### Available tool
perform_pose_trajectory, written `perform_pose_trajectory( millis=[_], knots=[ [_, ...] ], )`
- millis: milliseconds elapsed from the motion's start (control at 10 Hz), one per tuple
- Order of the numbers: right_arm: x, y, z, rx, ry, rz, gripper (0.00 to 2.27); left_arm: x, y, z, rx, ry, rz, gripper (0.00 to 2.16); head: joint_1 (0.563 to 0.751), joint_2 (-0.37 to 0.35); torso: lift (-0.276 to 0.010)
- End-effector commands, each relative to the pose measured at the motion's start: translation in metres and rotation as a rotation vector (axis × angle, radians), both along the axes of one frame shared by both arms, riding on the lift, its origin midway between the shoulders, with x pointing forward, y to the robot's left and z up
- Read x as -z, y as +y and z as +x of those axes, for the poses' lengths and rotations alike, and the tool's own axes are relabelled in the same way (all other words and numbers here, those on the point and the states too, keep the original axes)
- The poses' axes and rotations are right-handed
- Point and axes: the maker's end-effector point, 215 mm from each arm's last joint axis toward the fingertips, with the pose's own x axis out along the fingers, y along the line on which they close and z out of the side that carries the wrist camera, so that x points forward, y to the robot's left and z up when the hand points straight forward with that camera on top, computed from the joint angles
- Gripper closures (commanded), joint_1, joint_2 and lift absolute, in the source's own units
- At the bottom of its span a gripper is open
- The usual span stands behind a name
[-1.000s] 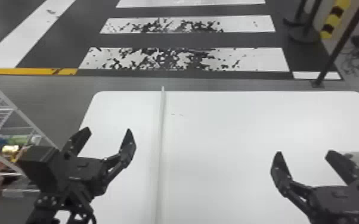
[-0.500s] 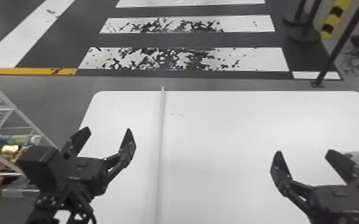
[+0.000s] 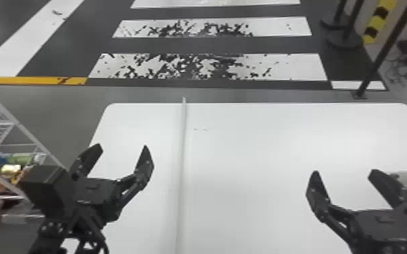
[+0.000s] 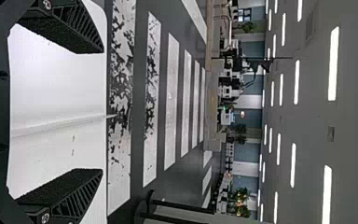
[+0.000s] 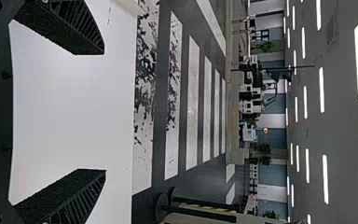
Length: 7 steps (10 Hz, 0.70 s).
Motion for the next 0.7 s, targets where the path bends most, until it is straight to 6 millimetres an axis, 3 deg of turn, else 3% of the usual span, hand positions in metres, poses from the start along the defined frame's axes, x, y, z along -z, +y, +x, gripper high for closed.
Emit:
perform_pose_trajectory(
  millis=[0, 600],
  knots=[
    [0.0, 0.0002, 0.0, -0.001, 0.0, 0.0, 0.0, -0.0003, 0.0002, -0.0003, 0.0, 0.0, 0.001, 0.08, 0.695, 0.101, -0.029],
    [0.0012, 0.0003, -0.0005, -0.002, 0.007, 0.0, 0.0, 0.0002, -0.0006, -0.0014, -0.003, 0.001, 0.001, 0.08, 0.695, 0.1, -0.029]
  ],
)
